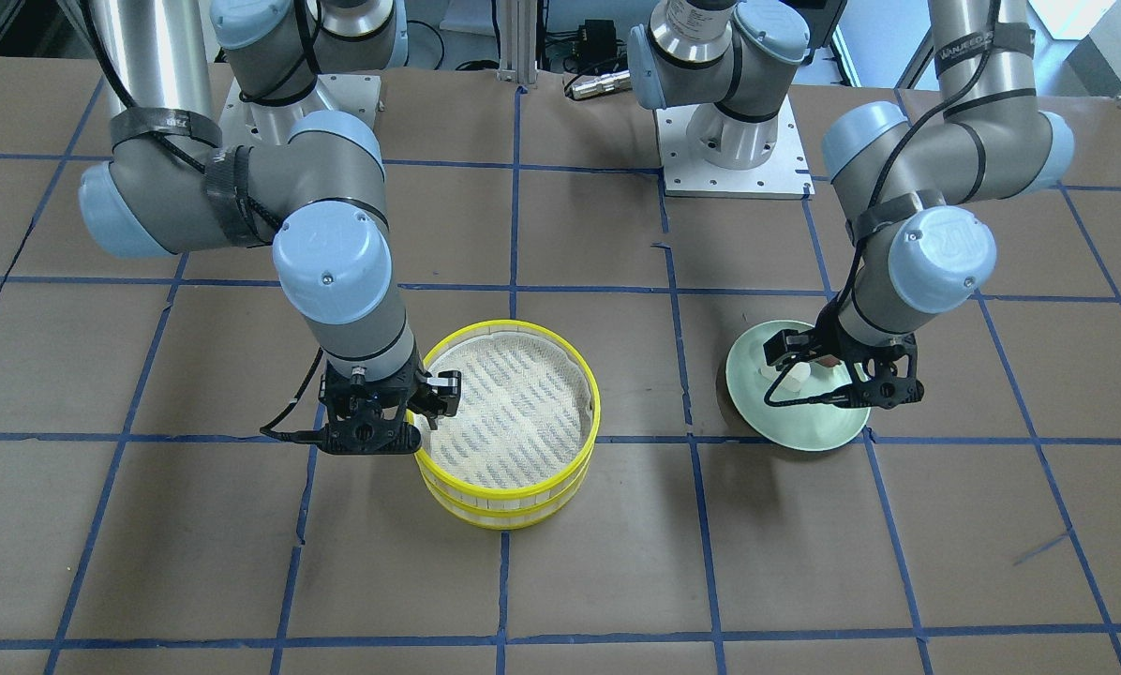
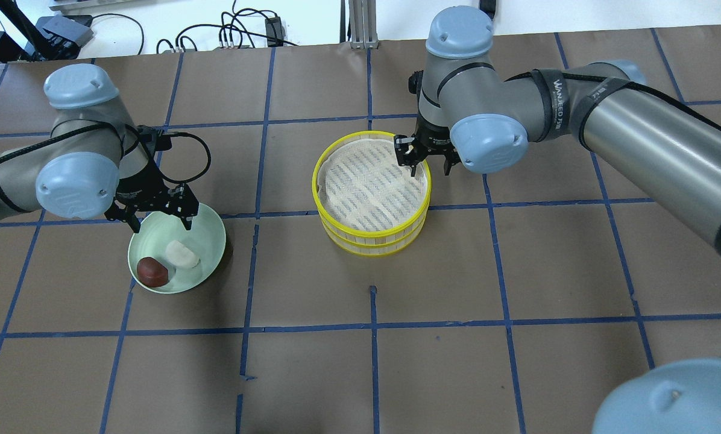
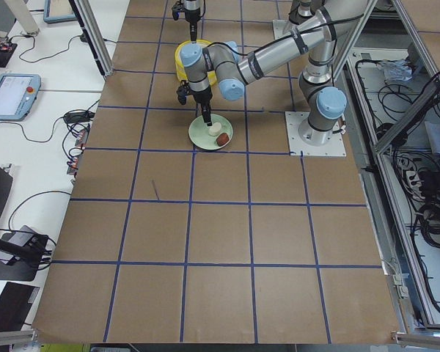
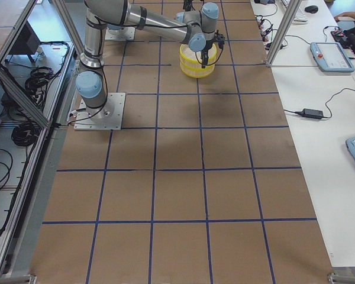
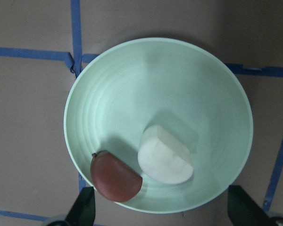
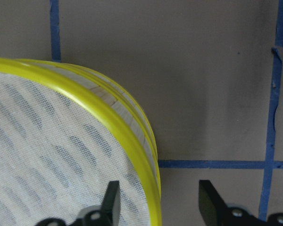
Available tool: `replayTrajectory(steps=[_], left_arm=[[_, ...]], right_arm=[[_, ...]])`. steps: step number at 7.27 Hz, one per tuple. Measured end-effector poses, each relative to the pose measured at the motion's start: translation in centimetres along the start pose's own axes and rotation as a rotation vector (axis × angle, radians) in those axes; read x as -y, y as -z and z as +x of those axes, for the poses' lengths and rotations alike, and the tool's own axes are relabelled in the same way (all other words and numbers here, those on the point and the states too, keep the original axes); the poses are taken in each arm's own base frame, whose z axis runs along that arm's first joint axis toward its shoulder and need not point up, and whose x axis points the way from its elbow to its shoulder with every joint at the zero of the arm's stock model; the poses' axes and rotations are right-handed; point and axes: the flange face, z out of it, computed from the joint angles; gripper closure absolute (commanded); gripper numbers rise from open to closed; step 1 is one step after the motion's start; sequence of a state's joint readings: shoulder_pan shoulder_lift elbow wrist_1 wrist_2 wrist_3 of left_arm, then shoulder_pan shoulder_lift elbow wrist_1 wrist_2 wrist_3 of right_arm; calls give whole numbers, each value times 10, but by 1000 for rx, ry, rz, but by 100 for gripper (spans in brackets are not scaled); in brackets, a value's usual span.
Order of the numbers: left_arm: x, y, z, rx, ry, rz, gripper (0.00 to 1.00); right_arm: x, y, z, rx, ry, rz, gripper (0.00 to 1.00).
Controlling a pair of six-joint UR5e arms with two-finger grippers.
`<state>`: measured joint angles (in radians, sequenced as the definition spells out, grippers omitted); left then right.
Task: Place buns in different layers of steamer
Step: 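Grasp the white bun with left gripper while right grips the top tier rim, then lift the top steamer tier aside with right gripper while left lifts white bun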
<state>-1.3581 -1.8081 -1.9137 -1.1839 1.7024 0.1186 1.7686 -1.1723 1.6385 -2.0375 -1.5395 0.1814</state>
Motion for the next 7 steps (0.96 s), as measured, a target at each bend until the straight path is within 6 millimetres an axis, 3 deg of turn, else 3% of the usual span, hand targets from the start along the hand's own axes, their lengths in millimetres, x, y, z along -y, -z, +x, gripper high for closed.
replayTrajectory(steps=[1, 4, 6, 7], left_arm=[[4, -16, 2, -5, -1, -23, 1], [-2, -49, 7, -16, -10, -82, 35], [-8, -60, 9, -16, -12, -90, 68], [-8, -60, 9, -15, -12, -89, 75]], right_arm=[[0, -1, 0, 2, 1, -4, 87], [-2, 6, 2, -4, 7, -2, 91], [-7, 35, 11, 0, 2, 12, 90], [-6, 52, 27, 2, 5, 23, 90]])
